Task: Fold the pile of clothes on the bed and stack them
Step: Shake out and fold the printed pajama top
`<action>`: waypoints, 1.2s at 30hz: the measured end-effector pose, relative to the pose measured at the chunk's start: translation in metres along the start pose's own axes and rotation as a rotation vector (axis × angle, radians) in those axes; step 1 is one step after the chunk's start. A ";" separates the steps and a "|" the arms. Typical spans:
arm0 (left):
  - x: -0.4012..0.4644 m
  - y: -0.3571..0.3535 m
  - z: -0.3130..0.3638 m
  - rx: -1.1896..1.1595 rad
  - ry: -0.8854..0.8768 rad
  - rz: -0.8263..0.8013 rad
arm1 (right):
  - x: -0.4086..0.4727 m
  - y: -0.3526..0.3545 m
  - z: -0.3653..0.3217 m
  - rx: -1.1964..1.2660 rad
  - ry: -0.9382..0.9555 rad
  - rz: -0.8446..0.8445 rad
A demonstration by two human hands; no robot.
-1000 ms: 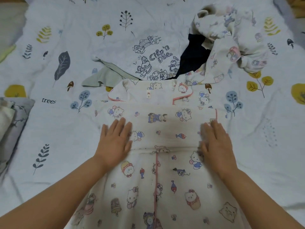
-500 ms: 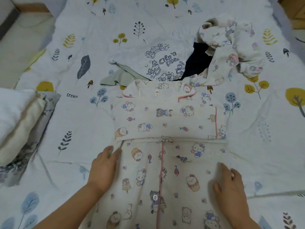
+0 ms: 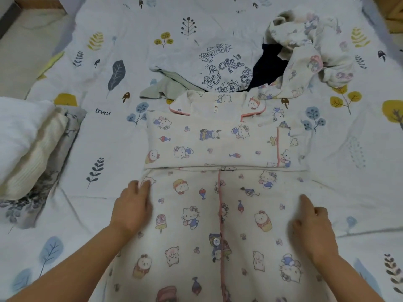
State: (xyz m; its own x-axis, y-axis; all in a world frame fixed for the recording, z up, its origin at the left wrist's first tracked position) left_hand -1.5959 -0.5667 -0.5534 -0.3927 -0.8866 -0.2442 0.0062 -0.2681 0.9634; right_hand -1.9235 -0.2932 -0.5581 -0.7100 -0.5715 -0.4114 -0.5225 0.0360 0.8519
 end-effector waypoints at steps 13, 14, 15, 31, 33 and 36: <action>-0.122 -0.037 -0.061 -0.362 0.068 -0.334 | -0.094 -0.017 0.056 0.333 -0.219 -0.106; -0.127 -0.039 -0.063 -0.401 0.074 -0.370 | -0.100 -0.018 0.061 0.336 -0.241 -0.103; -0.132 -0.043 -0.067 -0.412 0.084 -0.400 | -0.105 -0.021 0.066 0.345 -0.258 -0.104; -0.081 0.010 -0.071 -1.026 0.129 -0.679 | -0.090 0.055 0.035 0.924 -0.108 -0.199; -0.062 0.033 -0.059 -1.041 0.121 -0.640 | -0.075 0.066 0.017 1.001 -0.063 -0.241; -0.026 0.064 -0.046 -1.023 0.079 -0.525 | -0.050 0.083 -0.009 1.071 -0.010 -0.288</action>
State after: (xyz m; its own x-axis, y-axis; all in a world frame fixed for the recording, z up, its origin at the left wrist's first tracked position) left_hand -1.5429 -0.5778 -0.4906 -0.5090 -0.5869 -0.6296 0.6162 -0.7592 0.2096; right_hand -1.9271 -0.2687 -0.4644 -0.4979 -0.6662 -0.5553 -0.8030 0.5960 0.0050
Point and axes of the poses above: each hand's wrist, its own x-axis towards the middle knuckle, its own y-axis out of the back of the hand, z = x × y, the point moved 10 cm from there along x, towards the middle knuckle, and after that the axes turned 6 degrees about y, right-handed, at the moved point
